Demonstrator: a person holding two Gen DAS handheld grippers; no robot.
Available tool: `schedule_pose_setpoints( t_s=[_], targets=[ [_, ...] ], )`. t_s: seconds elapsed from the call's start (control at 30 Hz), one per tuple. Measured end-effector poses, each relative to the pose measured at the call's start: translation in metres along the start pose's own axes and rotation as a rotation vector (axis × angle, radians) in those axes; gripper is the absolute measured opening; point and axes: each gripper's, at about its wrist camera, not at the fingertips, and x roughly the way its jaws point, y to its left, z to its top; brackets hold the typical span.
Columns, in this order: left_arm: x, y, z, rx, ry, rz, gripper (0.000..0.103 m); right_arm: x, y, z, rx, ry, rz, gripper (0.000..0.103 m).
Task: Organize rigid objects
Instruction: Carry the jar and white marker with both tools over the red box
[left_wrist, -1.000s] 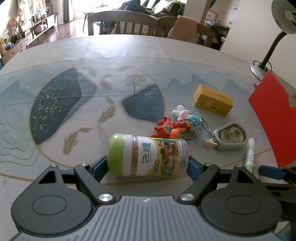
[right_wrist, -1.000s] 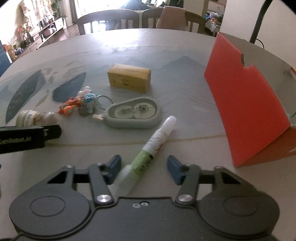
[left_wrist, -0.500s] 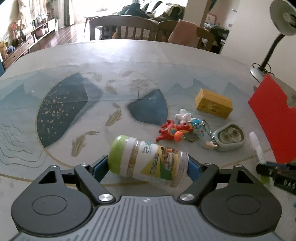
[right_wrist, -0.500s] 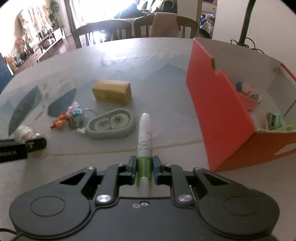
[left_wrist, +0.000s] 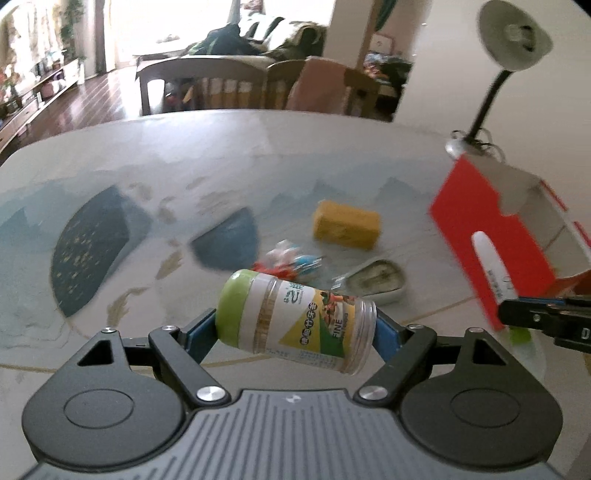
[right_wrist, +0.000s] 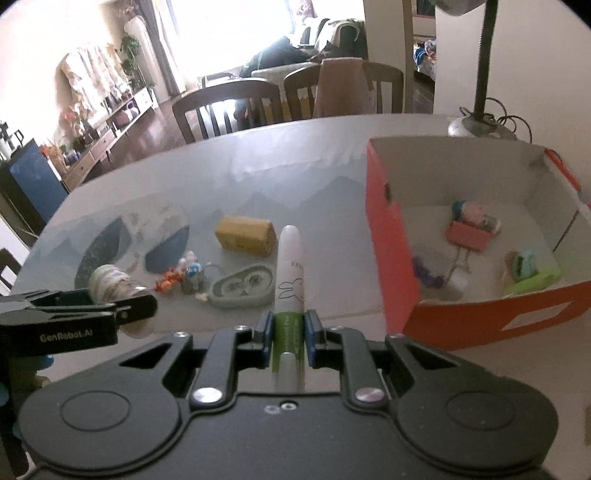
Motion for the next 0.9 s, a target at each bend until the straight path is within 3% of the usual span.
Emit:
schedule_pose_setpoints(
  t_s=[0.37,0.9],
  targets=[
    [-0.021,-0.073,0.038,0.077,-0.037,-0.141,0.085,-0.038,-0.05,0.028,0.024,-0.064,0.008,0.017],
    [-0.003,-0.182,0.077,0.195,-0.056,-0.2,0.085,-0.05,-0.144,0.052,0.052,-0.12,-0.036,0.017]
  ],
)
